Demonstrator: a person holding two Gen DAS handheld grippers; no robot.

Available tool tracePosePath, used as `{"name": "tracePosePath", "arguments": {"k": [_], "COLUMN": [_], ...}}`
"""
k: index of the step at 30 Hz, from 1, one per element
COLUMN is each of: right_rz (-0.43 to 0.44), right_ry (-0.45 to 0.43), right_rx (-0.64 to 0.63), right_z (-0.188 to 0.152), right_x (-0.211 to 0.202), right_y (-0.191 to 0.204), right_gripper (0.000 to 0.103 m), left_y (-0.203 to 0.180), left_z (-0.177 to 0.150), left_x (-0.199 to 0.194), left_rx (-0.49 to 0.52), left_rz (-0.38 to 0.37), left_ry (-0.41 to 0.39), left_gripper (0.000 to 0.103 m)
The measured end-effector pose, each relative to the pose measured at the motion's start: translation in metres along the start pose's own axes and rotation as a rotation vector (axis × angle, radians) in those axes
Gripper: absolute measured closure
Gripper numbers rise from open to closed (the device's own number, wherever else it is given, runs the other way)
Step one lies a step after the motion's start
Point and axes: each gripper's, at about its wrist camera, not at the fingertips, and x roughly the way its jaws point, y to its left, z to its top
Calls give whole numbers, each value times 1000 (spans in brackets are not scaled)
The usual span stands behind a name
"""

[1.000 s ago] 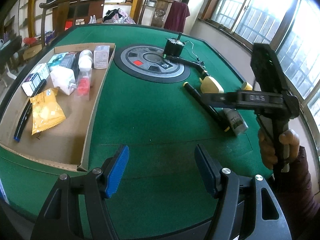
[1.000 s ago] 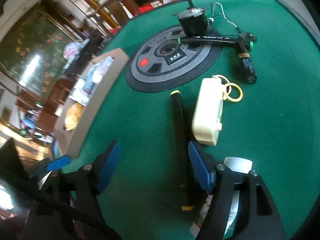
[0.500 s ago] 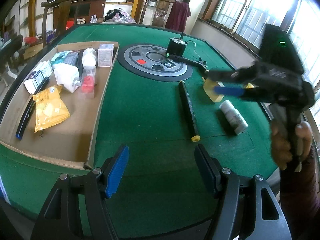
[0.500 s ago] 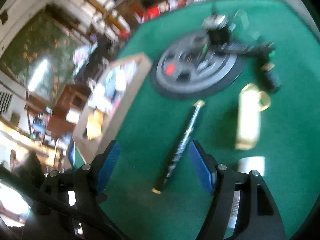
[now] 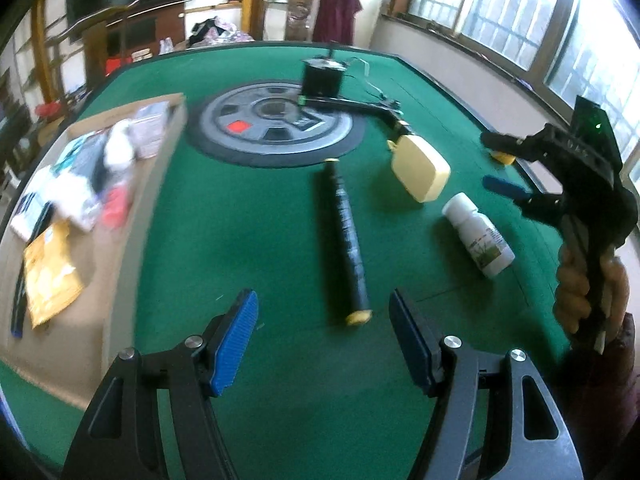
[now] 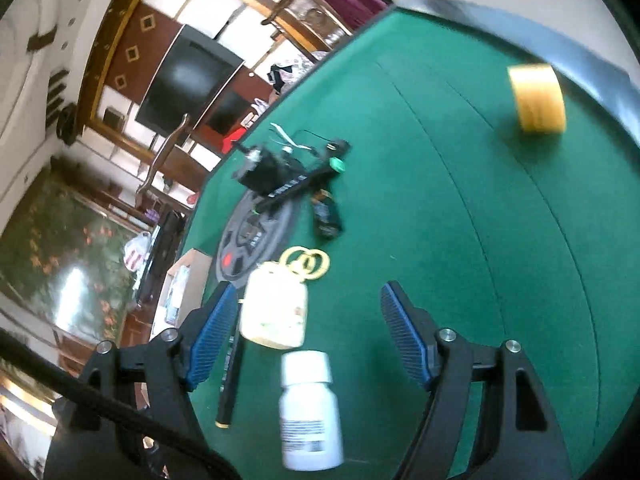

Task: Organize objects
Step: 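Grasp the black marker with the left gripper while right reaches the white bottle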

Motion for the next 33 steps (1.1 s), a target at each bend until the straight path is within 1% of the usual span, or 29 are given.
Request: {"name": "tracePosePath", "arguments": {"k": [2,3,6,12,14,16,17,18,19,24,27,29,31,33], "right_rz": [2,14,-14,-51,-68,-80,-85,-87,-87,-90,-95,-103,-110,-118], "right_ry": [23,11,-10,25,27,27,26,26,27,24,28,31,33,38], "right_rx": [28,19,-30,-114,-147,-173,-181,-184,-183,-157,-152,-155,-155,-153], "right_z": [-1,-1,-4,-14,-17,-20,-21,-22,-22,-21,-21,-22,-22,-22], "right_x": [1,-2,-5,6,10,12,12,13,14,14,15,15,16,17], "right_y": [-5,-4,7,22,27,32,34,34,34,28,27,27,26,25], "right_gripper": [29,29,29,29,29,29,29,29,29,29,29,29,29,29], "left_y": [-8,-9,-12,-12,-14,-16,-16,-17,-18,-25,-31,-31,-29,-27], "left_z": [7,9,15,20,21,25,26,28,30,35,35,34,34,32], "left_x": [12,17,30,45,46,49,50,52,53,59,60,61,60,57], "left_rx": [15,15,11,18,31,45,52,58,68,93,111,112,96,79], "left_rz": [15,21,40,73,83,97,105,111,120,137,146,142,110,82], "left_ry": [14,21,35,41,30,21,16,12,8,-4,-24,-31,-35,-38], "left_gripper": [41,41,41,42,50,62,65,72,77,78,78,78,91,92]}}
